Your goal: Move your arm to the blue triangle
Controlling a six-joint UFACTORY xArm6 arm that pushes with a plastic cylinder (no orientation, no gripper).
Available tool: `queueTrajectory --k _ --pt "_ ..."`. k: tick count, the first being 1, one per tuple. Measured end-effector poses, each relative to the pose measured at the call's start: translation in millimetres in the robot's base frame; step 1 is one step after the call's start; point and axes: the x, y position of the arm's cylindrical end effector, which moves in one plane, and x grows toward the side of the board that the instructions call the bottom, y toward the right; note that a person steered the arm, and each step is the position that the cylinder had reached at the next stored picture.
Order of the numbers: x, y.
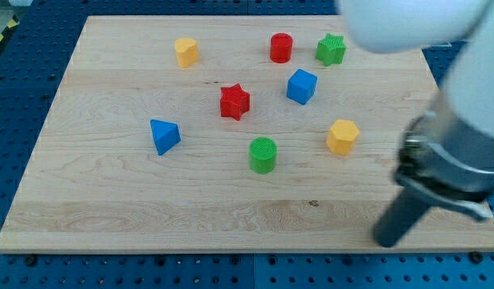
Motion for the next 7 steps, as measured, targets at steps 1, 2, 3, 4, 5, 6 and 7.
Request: queueTrajectory --k 1,2,3,4,5,6,7 --pt "-3 -94" --pt "-37 -161" --pt "-67 -190" --pt "-68 -190" --pt "-68 -190" --pt "-73 -190" --pt "-103 -190"
